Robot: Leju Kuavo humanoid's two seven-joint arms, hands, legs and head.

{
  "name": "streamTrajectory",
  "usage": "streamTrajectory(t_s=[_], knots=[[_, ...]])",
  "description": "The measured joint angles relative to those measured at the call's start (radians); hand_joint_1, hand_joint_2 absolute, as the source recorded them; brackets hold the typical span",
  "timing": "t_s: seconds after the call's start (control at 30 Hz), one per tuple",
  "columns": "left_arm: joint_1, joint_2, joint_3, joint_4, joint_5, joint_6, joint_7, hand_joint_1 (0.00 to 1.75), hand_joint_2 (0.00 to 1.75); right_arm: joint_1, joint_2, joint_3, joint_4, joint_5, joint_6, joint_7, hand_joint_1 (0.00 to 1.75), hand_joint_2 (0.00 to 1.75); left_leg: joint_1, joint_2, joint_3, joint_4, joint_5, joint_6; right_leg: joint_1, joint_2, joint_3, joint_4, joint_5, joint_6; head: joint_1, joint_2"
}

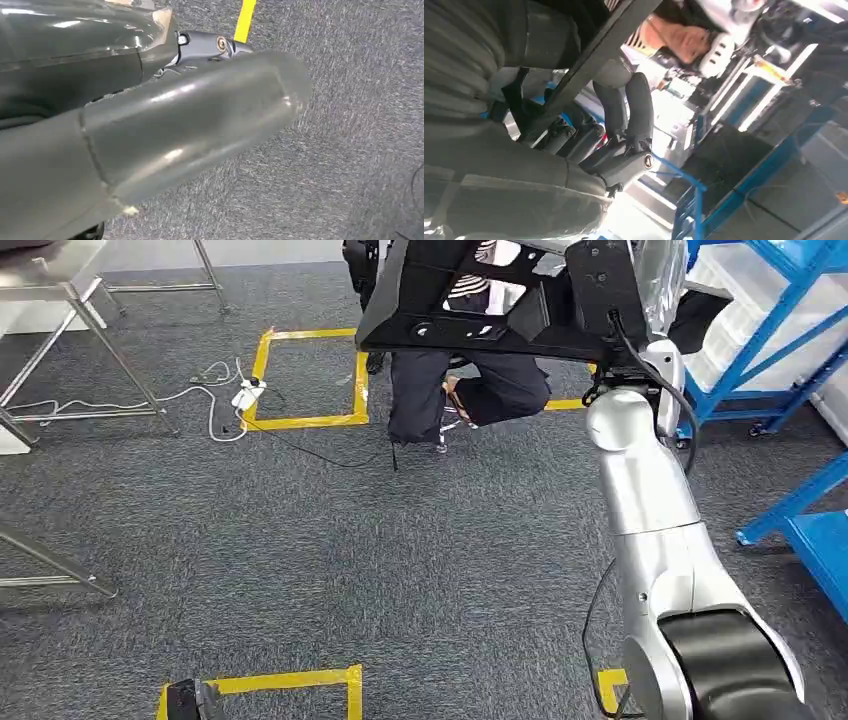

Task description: Take the parts from the cabinet and place them on the table.

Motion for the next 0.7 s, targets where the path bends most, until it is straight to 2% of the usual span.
streamTrajectory(t_s=[0.1, 0.13, 0.17, 0.2, 0.23, 0.27, 0.3, 0.33, 0.37, 0.4, 0.43, 0.47, 0.5, 0.53, 0.6, 0.63, 0.67, 0.7], knots=[[0.005, 0.000, 0.000, 0.000, 0.000, 0.000, 0.000, 0.00, 0.00, 0.009, 0.002, -0.002, -0.005, 0.003, 0.005, 0.001, 1.75, 1.75, 0.008, -0.021, -0.008, -0.007, 0.009, -0.016, 0.011, -0.026, -0.001, 0.003, 0.004, -0.019, 0.002, 0.000], [0.007, 0.004, 0.000, 0.000, 0.000, 0.000, 0.000, 0.00, 0.00, 0.008, 0.006, -0.003, -0.010, 0.009, 0.010, 0.001, 1.75, 1.75, 0.012, -0.016, -0.013, -0.002, 0.002, -0.019, -0.001, -0.037, 0.001, -0.002, 0.008, -0.029, 0.002, 0.000], [0.007, 0.002, 0.000, 0.000, 0.000, -0.001, 0.000, 0.00, 0.00, 0.009, 0.011, -0.003, -0.014, 0.012, 0.011, 0.001, 1.75, 1.75, 0.003, 0.036, -0.022, 0.024, -0.016, -0.023, 0.003, -0.042, 0.003, -0.002, 0.007, -0.033, -0.003, 0.000], [0.004, 0.002, 0.000, 0.000, 0.000, -0.001, 0.000, 0.00, 0.00, 0.009, 0.012, -0.005, -0.017, 0.015, 0.011, 0.000, 1.75, 1.75, 0.003, 0.074, -0.048, 0.079, -0.048, -0.026, 0.007, -0.050, 0.003, -0.002, 0.006, -0.045, -0.015, 0.000], [0.002, 0.002, 0.000, 0.000, 0.000, -0.002, 0.000, 0.00, 0.00, 0.010, 0.011, -0.006, -0.018, 0.016, 0.013, -0.001, 1.75, 1.75, 0.005, 0.095, -0.085, 0.158, -0.085, -0.028, 0.012, -0.059, 0.003, -0.002, 0.005, -0.047, -0.018, 0.000], [0.001, 0.002, 0.000, 0.000, 0.000, -0.002, 0.000, 0.00, 0.00, 0.013, 0.011, -0.008, -0.018, 0.017, 0.013, -0.001, 1.75, 1.75, 0.005, 0.106, -0.130, 0.247, -0.119, -0.029, 0.017, -0.070, 0.003, -0.002, 0.003, -0.049, -0.016, 0.000], [0.002, 0.001, 0.000, 0.000, 0.000, -0.002, 0.000, 0.00, 0.00, 0.016, 0.011, -0.009, -0.018, 0.018, 0.013, -0.001, 1.75, 1.75, 0.005, 0.107, -0.158, 0.301, -0.132, -0.027, 0.021, -0.081, 0.003, -0.002, 0.002, -0.051, -0.018, 0.000], [0.003, 0.001, 0.000, 0.000, 0.000, -0.002, 0.000, 0.00, 0.00, 0.021, 0.011, -0.009, -0.018, 0.018, 0.014, -0.001, 1.75, 1.75, 0.005, 0.107, -0.162, 0.307, -0.124, -0.025, 0.025, -0.091, 0.005, -0.002, 0.001, -0.053, -0.017, 0.000], [0.003, 0.001, 0.000, 0.000, 0.000, -0.002, 0.000, 0.00, 0.00, 0.024, 0.012, -0.009, -0.018, 0.018, 0.014, -0.001, 1.75, 1.75, 0.003, 0.107, -0.144, 0.269, -0.098, -0.019, 0.029, -0.100, 0.006, -0.002, -0.001, -0.055, -0.017, 0.000], [0.003, 0.002, 0.000, 0.000, 0.000, -0.002, 0.000, 0.00, 0.00, 0.024, 0.012, -0.009, -0.018, 0.018, 0.015, -0.002, 1.75, 1.75, 0.000, 0.110, -0.102, 0.191, -0.059, -0.010, 0.032, -0.110, 0.008, -0.002, -0.002, -0.057, -0.018, 0.000], [0.003, 0.003, 0.001, 0.000, 0.000, -0.002, 0.000, 0.00, 0.00, 0.023, 0.012, -0.009, -0.018, 0.018, 0.019, -0.002, 1.75, 1.75, -0.006, 0.128, -0.051, 0.101, -0.021, 0.000, 0.034, -0.118, 0.011, -0.002, -0.004, -0.058, -0.017, 0.000], [0.002, 0.005, 0.001, -0.002, 0.001, -0.002, 0.000, 0.00, 0.00, 0.022, 0.012, -0.009, -0.019, 0.019, 0.021, -0.004, 1.75, 1.75, -0.018, 0.173, -0.009, 0.027, -0.006, 0.012, 0.035, -0.126, 0.014, -0.002, -0.005, -0.060, -0.018, 0.000], [-0.001, 0.005, 0.001, -0.004, 0.002, -0.002, 0.000, 0.00, 0.00, 0.022, 0.012, -0.010, -0.021, 0.022, 0.022, -0.006, 1.75, 1.75, -0.032, 0.199, 0.000, 0.010, -0.017, 0.017, 0.049, -0.135, 0.011, -0.001, -0.009, -0.055, -0.016, 0.000], [-0.003, 0.006, 0.001, -0.005, 0.002, -0.002, 0.000, 0.00, 0.00, 0.023, 0.013, -0.010, -0.021, 0.023, 0.024, -0.006, 1.75, 1.75, -0.034, 0.177, -0.004, 0.009, -0.016, 0.020, 0.043, -0.145, 0.011, -0.003, -0.009, -0.052, -0.016, 0.000], [-0.002, 0.007, 0.003, -0.005, 0.008, -0.001, 0.000, 0.00, 0.00, 0.027, 0.023, -0.010, -0.021, 0.026, 0.026, -0.009, 1.75, 1.75, -0.037, 0.156, -0.007, 0.004, -0.013, 0.024, 0.043, -0.166, 0.014, -0.006, -0.010, -0.051, -0.016, 0.000], [-0.001, 0.008, 0.006, -0.005, 0.010, 0.000, 0.000, 0.00, 0.00, 0.025, 0.033, -0.010, -0.022, 0.031, 0.028, -0.012, 1.75, 1.75, -0.032, 0.145, 0.008, -0.012, -0.003, 0.032, 0.052, -0.171, 0.015, -0.005, -0.016, -0.044, -0.016, 0.000], [0.001, 0.005, 0.010, -0.005, 0.011, 0.000, -0.002, 0.00, 0.00, 0.024, 0.034, -0.010, -0.023, 0.034, 0.029, -0.014, 1.75, 1.75, -0.025, 0.136, 0.014, -0.022, 0.003, 0.034, 0.042, -0.129, 0.002, 0.016, -0.028, -0.042, -0.016, 0.000], [-0.001, 0.006, 0.013, -0.006, 0.013, 0.000, -0.004, 0.00, 0.00, 0.021, 0.036, -0.010, -0.024, 0.035, 0.031, -0.015, 1.75, 1.75, -0.022, 0.128, 0.015, -0.026, 0.008, 0.042, 0.040, -0.096, -0.018, 0.066, -0.054, -0.046, -0.019, 0.000]])
